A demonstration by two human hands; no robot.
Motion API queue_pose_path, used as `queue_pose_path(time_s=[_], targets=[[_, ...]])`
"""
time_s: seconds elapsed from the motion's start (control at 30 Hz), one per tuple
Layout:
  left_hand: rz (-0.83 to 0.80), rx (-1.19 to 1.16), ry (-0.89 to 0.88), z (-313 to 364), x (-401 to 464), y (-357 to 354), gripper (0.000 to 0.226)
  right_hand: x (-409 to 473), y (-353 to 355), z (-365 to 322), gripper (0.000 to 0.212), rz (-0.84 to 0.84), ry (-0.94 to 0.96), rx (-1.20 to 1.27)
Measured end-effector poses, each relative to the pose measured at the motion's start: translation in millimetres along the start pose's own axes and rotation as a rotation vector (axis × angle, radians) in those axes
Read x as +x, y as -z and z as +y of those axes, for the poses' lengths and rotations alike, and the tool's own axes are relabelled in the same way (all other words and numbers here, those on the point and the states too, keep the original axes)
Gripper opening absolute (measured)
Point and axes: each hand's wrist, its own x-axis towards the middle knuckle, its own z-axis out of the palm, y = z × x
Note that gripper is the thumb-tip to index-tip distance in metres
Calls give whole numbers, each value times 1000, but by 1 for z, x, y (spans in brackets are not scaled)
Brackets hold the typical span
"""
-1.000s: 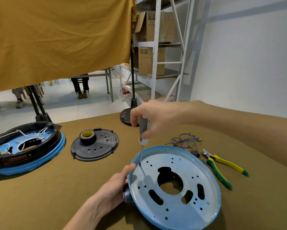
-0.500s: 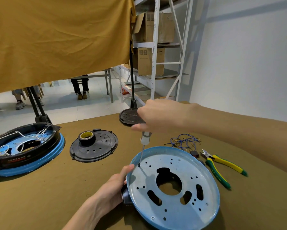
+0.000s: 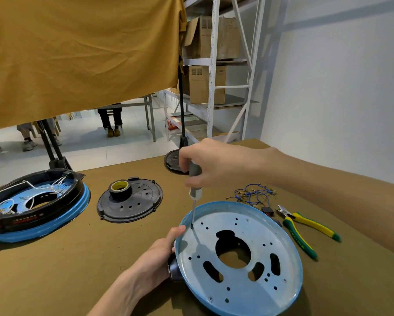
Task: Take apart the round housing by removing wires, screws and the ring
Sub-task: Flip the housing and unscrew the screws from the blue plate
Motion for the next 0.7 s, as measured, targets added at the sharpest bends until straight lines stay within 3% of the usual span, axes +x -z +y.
queue_pose_path(time_s=[0.13,0.17,0.23,0.3,0.4,0.5,0.57,0.67,0.7], targets=[[-8,2,8,0,-1,0,64,-5,3,0,28,-94,42,210],[-10,2,9,1,-1,-1,65,-6,0,-2,26,-51,29,153],[-9,-1,8,1,-2,-1,66,-4,-8,-5,42,79,-25,-103],[-5,-6,13,2,-2,-1,68,-1,-12,-6,49,108,-50,-243],[-5,2,17,2,-3,-3,69,0,-1,-2,16,-58,-24,58],[-3,9,13,2,-3,-3,67,1,12,4,32,-239,17,137],[-8,11,16,2,-4,-4,64,4,8,3,32,-199,-14,44],[-13,0,13,2,-4,-4,64,11,0,0,55,-29,-83,-227],[-14,1,14,2,-5,-4,64,13,-2,0,53,-13,-75,-261]])
